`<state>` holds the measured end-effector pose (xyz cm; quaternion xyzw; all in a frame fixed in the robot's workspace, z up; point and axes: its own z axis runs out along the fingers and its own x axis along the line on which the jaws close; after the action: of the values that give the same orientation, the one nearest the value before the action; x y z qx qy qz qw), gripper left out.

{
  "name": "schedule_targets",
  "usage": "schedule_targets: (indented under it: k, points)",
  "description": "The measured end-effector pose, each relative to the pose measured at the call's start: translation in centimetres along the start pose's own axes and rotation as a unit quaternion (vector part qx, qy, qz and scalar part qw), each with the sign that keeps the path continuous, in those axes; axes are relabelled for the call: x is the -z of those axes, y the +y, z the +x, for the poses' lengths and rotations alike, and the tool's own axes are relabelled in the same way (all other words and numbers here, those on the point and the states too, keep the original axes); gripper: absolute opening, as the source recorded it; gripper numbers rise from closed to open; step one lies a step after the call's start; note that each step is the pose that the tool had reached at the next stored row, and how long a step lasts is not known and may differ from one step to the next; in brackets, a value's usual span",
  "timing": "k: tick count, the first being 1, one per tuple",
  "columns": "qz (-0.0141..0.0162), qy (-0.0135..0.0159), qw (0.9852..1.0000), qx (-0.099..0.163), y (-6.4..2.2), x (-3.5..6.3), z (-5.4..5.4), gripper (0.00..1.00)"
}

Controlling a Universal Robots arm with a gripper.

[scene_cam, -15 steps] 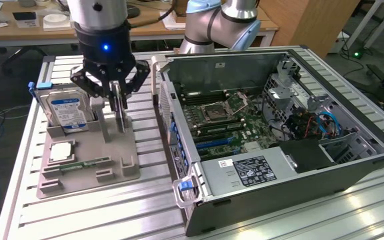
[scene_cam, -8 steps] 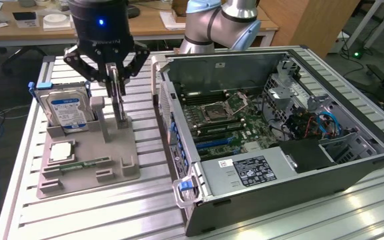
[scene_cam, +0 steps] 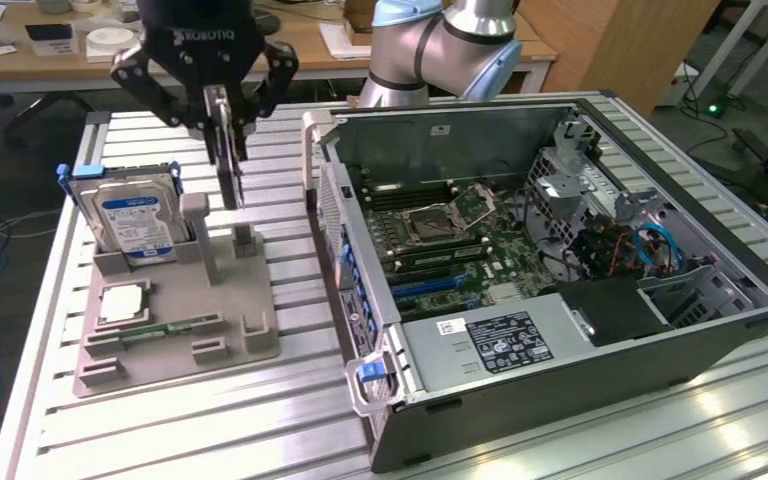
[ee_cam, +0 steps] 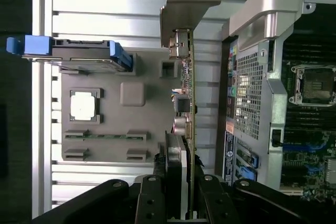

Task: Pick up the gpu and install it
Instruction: 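Pick up the gpu and move the gpu toward the slot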

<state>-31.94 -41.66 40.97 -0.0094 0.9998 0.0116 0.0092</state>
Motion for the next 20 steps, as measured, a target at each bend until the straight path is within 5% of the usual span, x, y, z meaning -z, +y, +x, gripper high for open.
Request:
schedule_targets:
  k: [6,20]
  points:
    - [0.0,0.0001,1.0,0.0,0.06,2.51,-0.1,0.28]
    - [0.0,0.0008,1.0,0.0,-0.06,2.35,-6.2,0.28]
